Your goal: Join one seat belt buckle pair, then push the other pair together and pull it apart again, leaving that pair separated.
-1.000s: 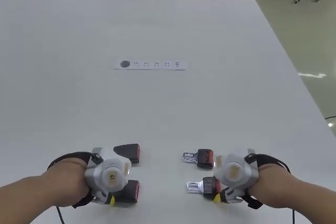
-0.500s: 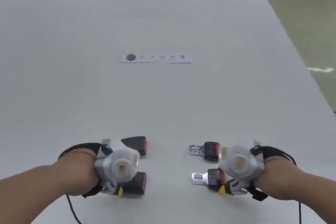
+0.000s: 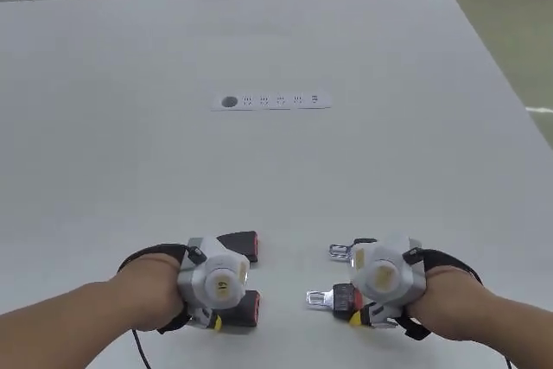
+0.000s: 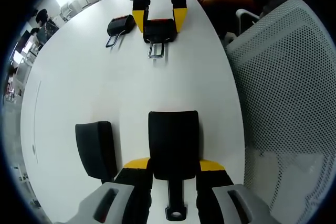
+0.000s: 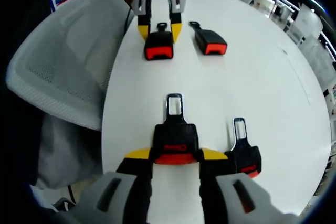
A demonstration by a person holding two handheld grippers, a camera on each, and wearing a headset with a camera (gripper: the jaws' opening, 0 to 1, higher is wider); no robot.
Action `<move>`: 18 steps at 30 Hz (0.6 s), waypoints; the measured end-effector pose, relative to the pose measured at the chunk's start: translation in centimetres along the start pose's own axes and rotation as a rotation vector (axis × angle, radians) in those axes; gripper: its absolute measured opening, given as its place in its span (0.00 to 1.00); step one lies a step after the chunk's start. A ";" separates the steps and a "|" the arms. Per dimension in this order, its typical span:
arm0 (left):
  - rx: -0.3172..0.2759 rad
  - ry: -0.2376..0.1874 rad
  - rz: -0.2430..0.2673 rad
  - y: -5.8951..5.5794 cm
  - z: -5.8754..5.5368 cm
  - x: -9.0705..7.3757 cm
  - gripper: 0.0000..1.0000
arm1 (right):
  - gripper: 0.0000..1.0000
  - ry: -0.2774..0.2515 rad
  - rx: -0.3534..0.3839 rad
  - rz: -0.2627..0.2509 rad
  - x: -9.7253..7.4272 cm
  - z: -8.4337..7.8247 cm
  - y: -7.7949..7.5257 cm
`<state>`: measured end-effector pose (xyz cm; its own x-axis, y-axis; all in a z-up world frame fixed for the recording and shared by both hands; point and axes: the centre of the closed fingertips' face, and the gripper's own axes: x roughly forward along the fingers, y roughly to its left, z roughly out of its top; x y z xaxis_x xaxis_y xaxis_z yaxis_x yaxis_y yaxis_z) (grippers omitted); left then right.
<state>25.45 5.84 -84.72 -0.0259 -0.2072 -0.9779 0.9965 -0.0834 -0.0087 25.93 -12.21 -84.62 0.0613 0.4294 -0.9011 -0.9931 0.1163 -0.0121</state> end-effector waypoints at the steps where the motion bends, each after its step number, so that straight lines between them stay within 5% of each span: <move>1: -0.001 0.000 0.000 0.0 0.0 0.0 0.33 | 0.34 -0.004 -0.005 0.002 0.2 0.5 0.2; 18: -0.002 0.009 0.006 -0.1 0.1 0.0 0.33 | 0.34 -0.030 -0.048 0.019 2.5 5.4 2.0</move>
<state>25.34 5.79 -84.66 -0.0191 -0.1994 -0.9797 0.9968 -0.0798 -0.0032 24.59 -6.08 -84.57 0.0450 0.4578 -0.8879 -0.9977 0.0649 -0.0172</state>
